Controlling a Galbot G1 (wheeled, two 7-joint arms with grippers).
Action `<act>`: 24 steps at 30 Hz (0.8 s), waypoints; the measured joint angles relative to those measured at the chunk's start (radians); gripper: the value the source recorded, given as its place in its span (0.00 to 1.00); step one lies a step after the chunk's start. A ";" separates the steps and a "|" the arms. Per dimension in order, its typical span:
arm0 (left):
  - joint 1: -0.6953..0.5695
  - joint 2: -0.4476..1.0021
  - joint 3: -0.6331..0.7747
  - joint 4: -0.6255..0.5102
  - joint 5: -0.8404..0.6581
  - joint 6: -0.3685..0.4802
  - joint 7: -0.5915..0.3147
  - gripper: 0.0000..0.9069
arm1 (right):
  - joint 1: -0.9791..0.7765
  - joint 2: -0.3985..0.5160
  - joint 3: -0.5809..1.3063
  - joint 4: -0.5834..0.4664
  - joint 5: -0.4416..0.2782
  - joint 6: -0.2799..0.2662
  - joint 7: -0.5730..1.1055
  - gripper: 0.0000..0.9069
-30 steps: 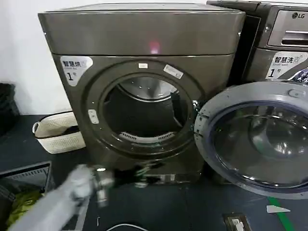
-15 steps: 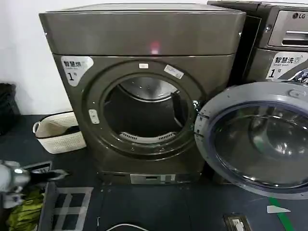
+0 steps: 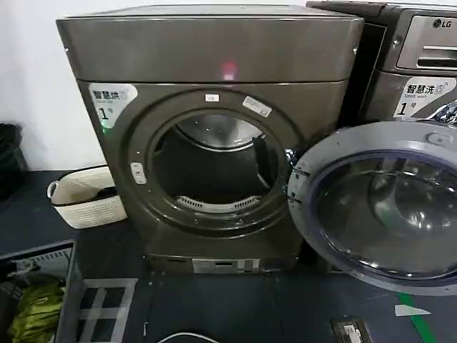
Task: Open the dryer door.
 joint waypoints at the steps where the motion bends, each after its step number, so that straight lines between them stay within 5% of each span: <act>1: 0.002 0.000 0.000 0.002 -0.001 0.000 0.000 1.00 | 0.000 0.002 -0.001 0.000 0.000 0.000 -0.001 1.00; 24: -0.001 0.002 0.004 0.028 -0.016 0.001 0.004 1.00 | -0.007 0.024 0.012 -0.023 0.004 0.041 -0.026 1.00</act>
